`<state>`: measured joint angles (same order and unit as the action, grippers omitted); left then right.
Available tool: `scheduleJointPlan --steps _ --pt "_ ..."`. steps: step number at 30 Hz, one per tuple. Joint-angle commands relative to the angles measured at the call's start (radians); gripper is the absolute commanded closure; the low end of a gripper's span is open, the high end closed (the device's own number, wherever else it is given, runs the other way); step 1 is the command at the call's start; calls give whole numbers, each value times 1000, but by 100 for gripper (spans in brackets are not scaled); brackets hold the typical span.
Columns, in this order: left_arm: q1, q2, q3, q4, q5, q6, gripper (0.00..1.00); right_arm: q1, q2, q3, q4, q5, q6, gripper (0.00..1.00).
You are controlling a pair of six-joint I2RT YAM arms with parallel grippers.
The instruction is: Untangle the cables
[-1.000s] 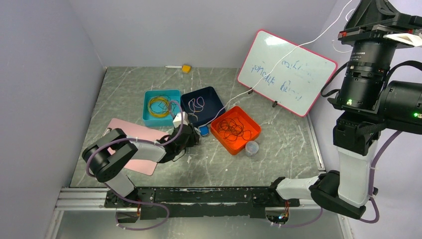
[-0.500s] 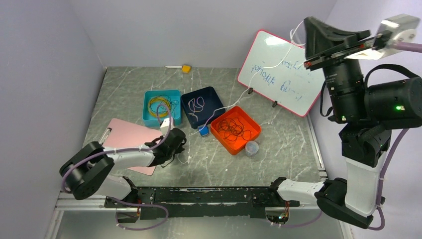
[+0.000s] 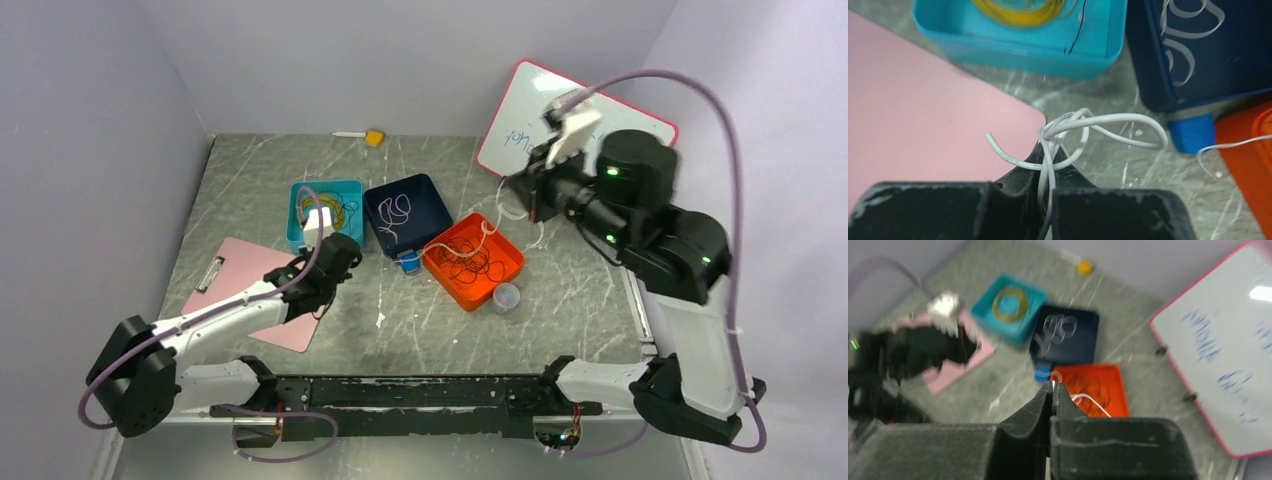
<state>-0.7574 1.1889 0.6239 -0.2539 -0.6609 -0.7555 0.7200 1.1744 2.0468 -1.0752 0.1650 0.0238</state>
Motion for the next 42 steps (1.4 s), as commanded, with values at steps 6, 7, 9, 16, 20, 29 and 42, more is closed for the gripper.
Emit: scheduleJointPlan --steps 6,7,9,16,20,29,42 --pt "11 -139 161 -34 -150 322 93 3 -30 -256 -92 -442 84 100" --pt "10 -149 172 -38 -158 349 93 4 -33 -283 -74 -498 84 100" --pt "11 -175 193 -49 -173 419 93 3 -40 -339 -17 -623 85 100" --pt "10 -280 199 4 -57 597 93 3 -65 -638 175 -754 125 99" --pt "9 -296 212 2 48 652 93 7 -64 -905 361 -745 174 96" --pt "11 -296 226 9 226 731 93 67 18 -1245 841 -742 318 77" --pt "11 -323 222 26 422 745 93 74 -88 -1327 1258 -360 194 33"
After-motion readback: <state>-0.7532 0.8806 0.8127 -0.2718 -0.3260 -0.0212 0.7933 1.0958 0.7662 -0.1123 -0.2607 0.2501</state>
